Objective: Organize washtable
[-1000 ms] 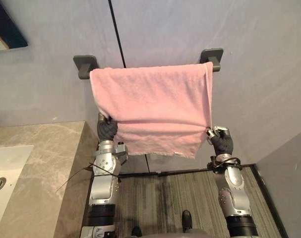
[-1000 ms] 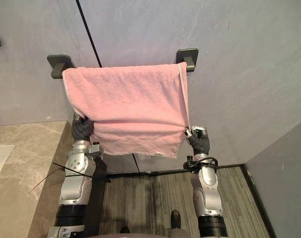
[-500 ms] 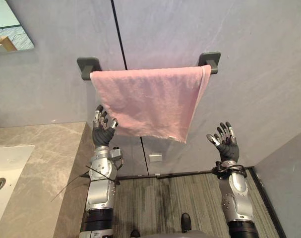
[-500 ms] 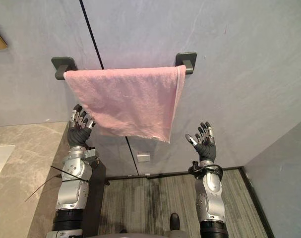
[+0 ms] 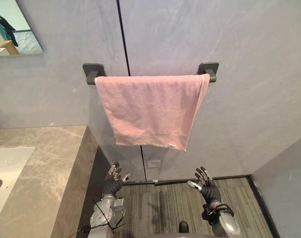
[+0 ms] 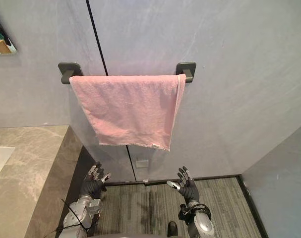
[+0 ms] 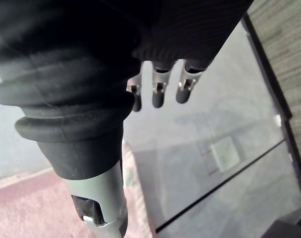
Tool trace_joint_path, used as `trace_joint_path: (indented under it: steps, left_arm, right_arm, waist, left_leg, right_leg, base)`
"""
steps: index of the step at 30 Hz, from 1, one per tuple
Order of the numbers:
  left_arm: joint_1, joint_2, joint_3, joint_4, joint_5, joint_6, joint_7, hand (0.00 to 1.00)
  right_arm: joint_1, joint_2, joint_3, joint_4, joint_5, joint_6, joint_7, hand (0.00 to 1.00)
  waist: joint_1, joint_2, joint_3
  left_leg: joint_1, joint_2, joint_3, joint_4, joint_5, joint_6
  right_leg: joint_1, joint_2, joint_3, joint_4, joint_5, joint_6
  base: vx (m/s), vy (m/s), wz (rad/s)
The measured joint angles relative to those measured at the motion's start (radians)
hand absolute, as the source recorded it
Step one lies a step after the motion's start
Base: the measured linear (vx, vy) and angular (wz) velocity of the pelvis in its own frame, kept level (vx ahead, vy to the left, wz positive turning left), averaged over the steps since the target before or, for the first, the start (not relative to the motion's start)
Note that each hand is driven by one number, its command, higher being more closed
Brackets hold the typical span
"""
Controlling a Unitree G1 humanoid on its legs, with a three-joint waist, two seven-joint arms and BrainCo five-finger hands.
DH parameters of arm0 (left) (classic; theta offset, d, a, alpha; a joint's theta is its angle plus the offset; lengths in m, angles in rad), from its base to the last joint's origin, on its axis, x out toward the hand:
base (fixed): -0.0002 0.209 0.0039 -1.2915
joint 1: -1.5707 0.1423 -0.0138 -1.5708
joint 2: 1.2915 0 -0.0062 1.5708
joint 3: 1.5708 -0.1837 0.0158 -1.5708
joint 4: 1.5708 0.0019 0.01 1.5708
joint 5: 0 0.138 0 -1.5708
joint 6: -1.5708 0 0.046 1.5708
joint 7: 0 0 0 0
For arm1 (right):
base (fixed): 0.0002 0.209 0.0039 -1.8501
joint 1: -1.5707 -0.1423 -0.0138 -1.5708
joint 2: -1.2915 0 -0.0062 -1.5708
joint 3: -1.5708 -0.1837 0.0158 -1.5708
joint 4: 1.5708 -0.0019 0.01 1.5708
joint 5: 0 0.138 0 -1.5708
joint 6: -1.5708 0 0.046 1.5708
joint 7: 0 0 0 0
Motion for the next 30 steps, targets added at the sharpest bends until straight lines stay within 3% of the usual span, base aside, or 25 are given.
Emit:
trace_joint_path:
  steps: [4, 5, 7, 8, 12, 13, 14, 22, 23, 25, 27, 30]
  left_arm:
    - [0.038, 0.028, -0.034, -0.034, -0.027, 0.001, -0.024, 0.00]
    - [0.114, 0.235, -0.184, -0.268, -0.336, -0.024, -0.193, 0.00]
    - [0.045, 0.255, -0.156, -0.338, -0.574, -0.122, -0.263, 0.00]
    - [0.043, 0.255, -0.156, -0.338, -0.599, -0.124, -0.262, 0.00]
    - [0.007, 0.257, -0.159, -0.345, -0.603, -0.127, -0.260, 0.00]
    - [-0.251, 0.368, -0.238, -0.345, -0.630, -0.140, -0.259, 0.00]
    - [-0.282, 0.360, -0.234, -0.359, -0.639, -0.160, -0.262, 0.00]
    - [-0.254, 0.339, -0.228, -0.355, -0.636, -0.159, -0.262, 0.00]
    - [-0.291, 0.345, -0.251, -0.320, -0.629, -0.165, -0.262, 0.00]
    - [-0.540, 0.388, -0.375, -0.062, -0.619, -0.169, -0.244, 0.00]
    - [-0.628, 0.383, -0.415, -0.001, -0.587, -0.155, -0.209, 0.00]
    - [-0.655, 0.384, -0.414, -0.002, -0.568, -0.155, -0.191, 0.00]
  right_arm:
    - [0.023, -0.018, 0.058, -0.044, 0.001, 0.009, 0.015, 0.00]
    - [0.039, -0.175, 0.282, -0.381, 0.074, -0.015, 0.175, 0.00]
    - [-0.070, -0.179, 0.264, -0.407, 0.208, -0.096, 0.233, 0.00]
    - [-0.071, -0.187, 0.263, -0.376, 0.215, -0.096, 0.218, 0.00]
    - [-0.134, -0.188, 0.268, -0.373, 0.216, -0.097, 0.211, 0.00]
    - [-0.496, -0.233, 0.322, -0.232, 0.195, -0.115, 0.164, 0.00]
    - [-0.499, -0.227, 0.328, -0.259, 0.157, -0.145, 0.124, 0.00]
    - [-0.448, -0.225, 0.309, -0.256, 0.156, -0.137, 0.121, 0.00]
    - [-0.496, -0.226, 0.309, -0.239, 0.156, -0.130, 0.123, 0.00]
    - [-0.796, -0.207, 0.334, -0.028, 0.197, -0.138, 0.092, 0.00]
    - [-0.922, -0.188, 0.347, 0.047, 0.220, -0.133, 0.037, 0.00]
    - [-0.942, -0.195, 0.361, 0.033, 0.238, -0.133, 0.027, 0.00]
  waist:
    - [-0.001, 0.006, 0.002]
    - [-0.004, 0.017, -0.001]
    - [-0.004, 0.031, -0.008]
    - [-0.004, 0.028, -0.006]
    - [-0.007, 0.028, -0.003]
    - [0.000, 0.018, 0.029]
    - [-0.004, 0.040, 0.038]
    - [-0.005, 0.038, 0.045]
    - [-0.003, 0.034, 0.052]
    - [-0.003, 0.013, 0.087]
    - [0.000, 0.000, 0.097]
    - [-0.002, 0.003, 0.110]
  left_leg:
    - [0.001, 0.006, 0.003, 0.026, -0.030, 0.000]
    - [-0.008, 0.017, 0.008, 0.050, -0.061, -0.014]
    - [-0.013, 0.017, -0.003, 0.092, -0.075, -0.003]
    - [-0.014, 0.015, -0.005, 0.093, -0.077, -0.001]
    - [-0.015, 0.013, -0.006, 0.097, -0.080, 0.001]
    - [-0.041, 0.009, -0.013, 0.103, -0.078, 0.003]
    - [-0.043, 0.014, -0.024, 0.102, -0.073, -0.002]
    - [-0.016, 0.013, -0.034, 0.085, -0.078, 0.002]
    - [-0.021, 0.010, -0.036, 0.083, -0.079, 0.003]
    - [-0.039, -0.001, -0.052, 0.097, -0.074, 0.005]
    - [-0.087, -0.004, -0.054, 0.104, -0.057, 0.008]
    - [-0.131, -0.004, -0.059, 0.103, -0.042, 0.007]
  right_leg:
    - [0.010, 0.002, 0.004, 0.000, -0.007, -0.002]
    - [0.008, 0.012, 0.018, 0.000, -0.020, -0.009]
    - [0.019, 0.008, 0.014, 0.000, -0.012, -0.010]
    - [0.018, 0.007, 0.013, 0.000, -0.012, -0.010]
    - [0.020, 0.003, 0.011, 0.000, -0.013, -0.010]
    - [-0.002, -0.001, 0.009, 0.000, -0.010, -0.014]
    - [0.002, 0.003, -0.004, 0.000, -0.006, -0.014]
    - [0.025, 0.003, -0.016, 0.000, -0.007, -0.013]
    - [0.030, -0.001, -0.024, 0.000, -0.008, -0.012]
    - [0.014, -0.014, -0.031, 0.000, 0.005, -0.015]
    - [-0.030, -0.018, -0.028, 0.000, 0.023, -0.019]
    - [-0.074, -0.018, -0.030, -0.001, 0.036, -0.024]
  base:
    - [0.01, -0.009, -0.07]
    - [0.03, -0.032, -0.19]
    - [0.05, -0.014, -0.03]
    - [0.02, 0.003, 0.06]
    - [-0.06, -0.015, 0.01]
    - [-0.15, -0.088, 0.13]
    - [-0.09, -0.079, 0.14]
    - [0.02, -0.002, 0.03]
    - [-0.09, 0.008, 0.11]
    - [-0.19, -0.002, 0.15]
    - [-0.18, -0.035, 0.04]
    - [-0.08, -0.045, 0.04]
